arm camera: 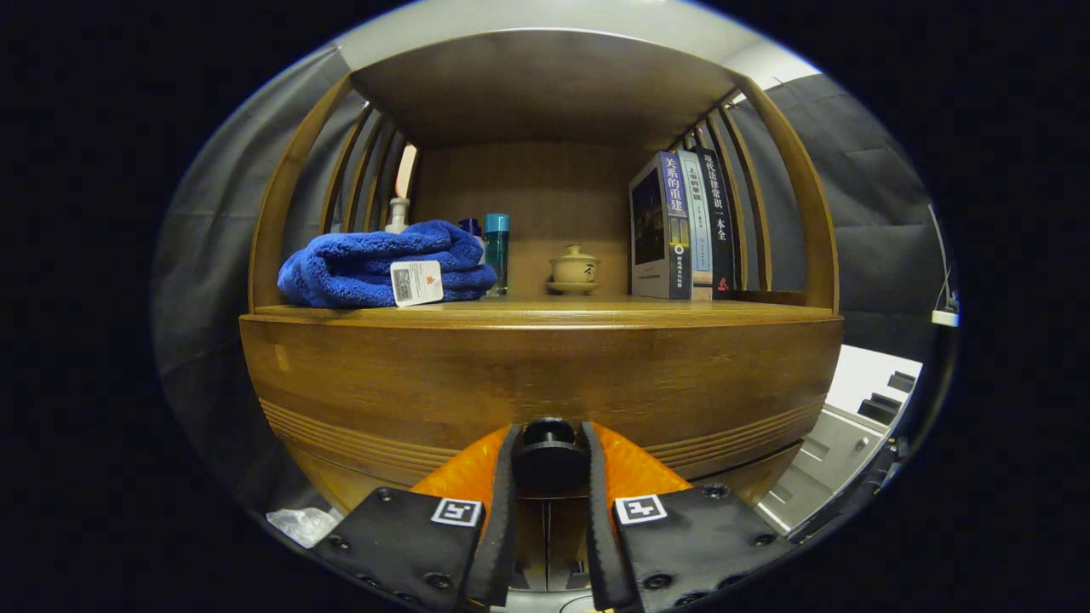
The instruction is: Pull open the drawer, take out the items inside it, and place them on the countertop above the cabinet.
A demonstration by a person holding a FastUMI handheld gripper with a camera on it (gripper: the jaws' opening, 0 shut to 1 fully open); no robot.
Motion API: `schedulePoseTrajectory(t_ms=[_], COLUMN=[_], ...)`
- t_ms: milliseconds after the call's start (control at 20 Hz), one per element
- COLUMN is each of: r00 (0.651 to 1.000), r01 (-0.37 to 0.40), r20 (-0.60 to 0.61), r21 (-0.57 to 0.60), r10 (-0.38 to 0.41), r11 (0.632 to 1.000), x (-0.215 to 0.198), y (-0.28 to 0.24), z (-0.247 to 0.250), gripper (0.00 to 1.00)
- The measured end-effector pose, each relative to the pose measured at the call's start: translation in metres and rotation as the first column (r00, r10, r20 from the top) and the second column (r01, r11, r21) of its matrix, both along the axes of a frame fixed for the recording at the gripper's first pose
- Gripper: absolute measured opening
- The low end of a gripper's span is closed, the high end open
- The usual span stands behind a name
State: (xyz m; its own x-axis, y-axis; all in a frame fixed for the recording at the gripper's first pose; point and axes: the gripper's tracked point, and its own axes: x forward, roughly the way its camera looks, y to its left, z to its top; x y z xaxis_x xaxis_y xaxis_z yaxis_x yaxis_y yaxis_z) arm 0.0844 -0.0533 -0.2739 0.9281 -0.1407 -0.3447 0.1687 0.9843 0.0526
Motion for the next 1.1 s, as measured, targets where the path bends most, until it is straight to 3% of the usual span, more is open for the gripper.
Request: schedulePoseTrajectory(t_ms=[400,650,1100], r00=[0.999,0.998,0.989], r01=[0.020,0.009,0.049], r20=[-0.036,-0.066,-0.138], r21=[0.023,-0.015,0.044], r10=[-0.019,-0.010,-0.043], r11=[1.000,1.000,0.998], x=[-0.007,-0.039,-0.102], y=[0.001,0.006,0.017], z=[-0.002,0.003,0.019], gripper=[0.44,0.44,0.43])
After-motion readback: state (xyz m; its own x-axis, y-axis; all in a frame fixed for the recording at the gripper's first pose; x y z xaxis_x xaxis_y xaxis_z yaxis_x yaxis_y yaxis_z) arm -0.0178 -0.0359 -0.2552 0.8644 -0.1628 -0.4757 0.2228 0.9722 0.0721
